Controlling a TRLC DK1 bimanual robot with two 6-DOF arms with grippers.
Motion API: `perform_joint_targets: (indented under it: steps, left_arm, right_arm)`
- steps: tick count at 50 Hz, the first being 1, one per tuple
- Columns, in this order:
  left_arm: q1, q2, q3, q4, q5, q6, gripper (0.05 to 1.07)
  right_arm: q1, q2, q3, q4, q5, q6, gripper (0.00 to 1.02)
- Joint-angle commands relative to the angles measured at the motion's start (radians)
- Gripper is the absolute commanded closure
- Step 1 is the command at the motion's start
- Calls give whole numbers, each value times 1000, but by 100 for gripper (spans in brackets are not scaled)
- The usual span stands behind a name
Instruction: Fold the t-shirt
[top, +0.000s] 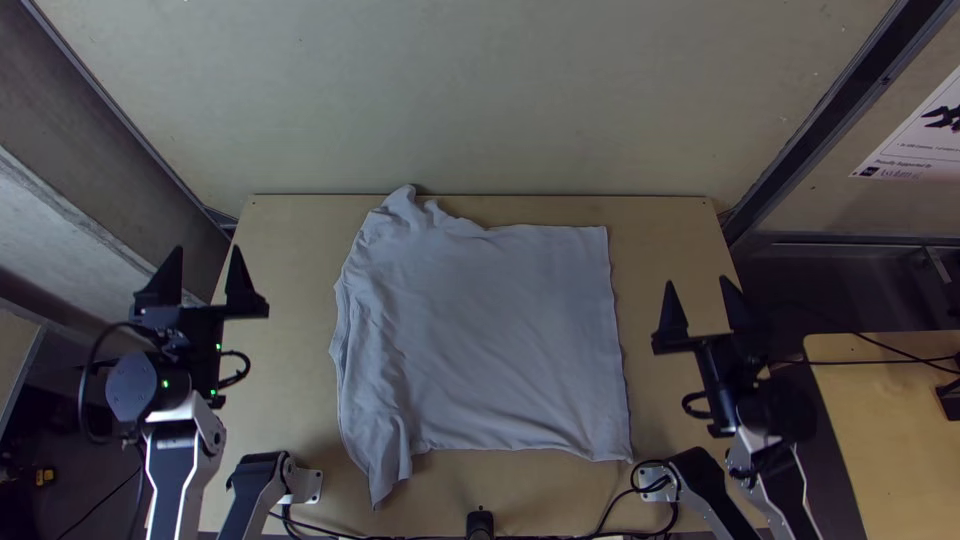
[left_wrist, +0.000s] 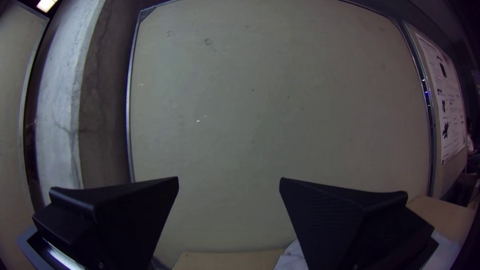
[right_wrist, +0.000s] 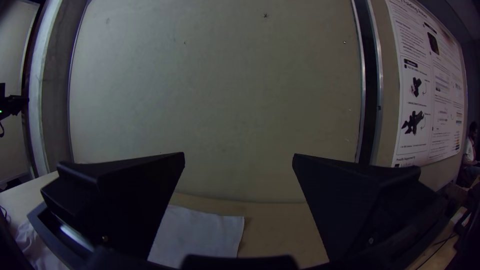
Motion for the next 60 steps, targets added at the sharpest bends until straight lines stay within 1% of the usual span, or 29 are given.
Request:
perform_joint_targets:
  steps: [1,11,22,25,31,34,37,39,44,48,53,56,60]
  left_arm:
    - [-19,100,113,19,7,-31,10]
    - [-39,192,233,-14,32,-31,10]
    - [-39,223,249,-44,58,-45,10]
    - [-39,233,252,-63,65,-60,10]
    - [-39,287,294,-132,72,-92,10]
    - [-39,330,329,-165,76,-112,10]
    - [-40,354,343,-152,92,-137,10]
    - [-42,379,351,-132,96,-140,10]
    - [-77,457,410,-147,96,-141,10]
    - [-92,543,486,-196,96,-149,10]
    - [-105,683,637,-339,96,-193,10]
    - [-114,770,731,-428,101,-199,10]
    - [-117,851,811,-469,105,-219,10]
  right_arm:
    - [8,149,117,32,-4,-7,3]
    - [-4,377,336,44,-2,-7,3]
    - [-13,549,503,26,7,-3,3]
    - [-15,592,551,1,10,9,3]
    - [-26,667,640,-88,10,45,3]
    - [-27,693,661,-109,10,49,3]
    - [-27,710,674,-115,10,63,3]
    - [-27,719,677,-118,10,63,3]
    - [-24,762,689,-125,10,71,3]
    - [-32,805,709,-146,10,89,3]
    - [-42,867,738,-178,9,105,3]
    - [-44,902,750,-183,9,111,3]
    - [-47,951,780,-206,7,134,3]
